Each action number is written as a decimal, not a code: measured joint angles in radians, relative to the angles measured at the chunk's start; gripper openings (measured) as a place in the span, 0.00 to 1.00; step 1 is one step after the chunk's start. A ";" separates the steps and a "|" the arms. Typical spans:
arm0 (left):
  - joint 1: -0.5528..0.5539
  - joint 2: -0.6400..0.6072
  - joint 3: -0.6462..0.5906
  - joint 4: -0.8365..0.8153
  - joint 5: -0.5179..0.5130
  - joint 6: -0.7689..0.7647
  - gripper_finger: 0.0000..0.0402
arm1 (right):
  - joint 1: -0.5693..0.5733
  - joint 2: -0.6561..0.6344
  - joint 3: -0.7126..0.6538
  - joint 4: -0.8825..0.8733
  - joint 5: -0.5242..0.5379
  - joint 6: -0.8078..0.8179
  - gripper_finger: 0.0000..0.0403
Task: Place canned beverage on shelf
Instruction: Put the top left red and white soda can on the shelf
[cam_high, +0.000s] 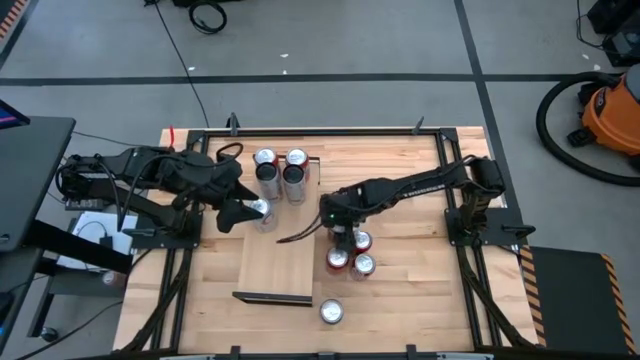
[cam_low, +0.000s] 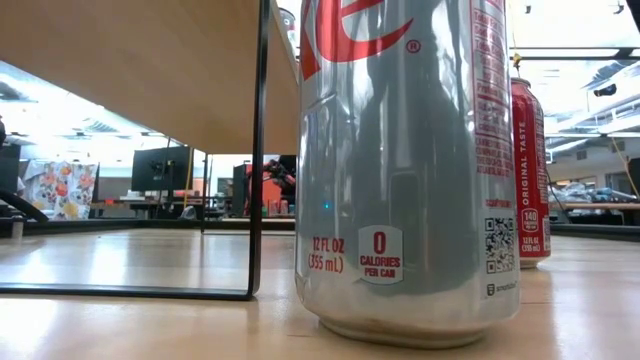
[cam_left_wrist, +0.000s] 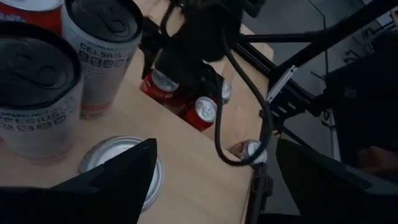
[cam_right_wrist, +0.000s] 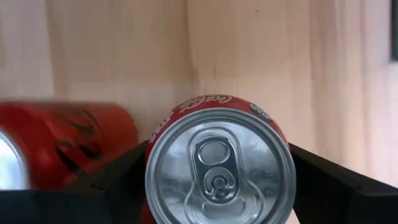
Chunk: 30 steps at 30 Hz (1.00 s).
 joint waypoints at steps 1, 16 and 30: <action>0.000 0.000 0.000 0.000 0.012 -0.001 0.85 | -0.005 -0.004 0.000 -0.003 -0.011 -0.036 0.79; -0.065 0.027 0.000 0.219 0.037 0.204 0.85 | -0.021 -0.112 0.294 -0.238 -0.073 -0.276 0.80; -0.064 0.219 -0.001 0.339 0.054 0.254 0.85 | 0.078 -0.137 0.575 -0.289 -0.258 -0.390 0.80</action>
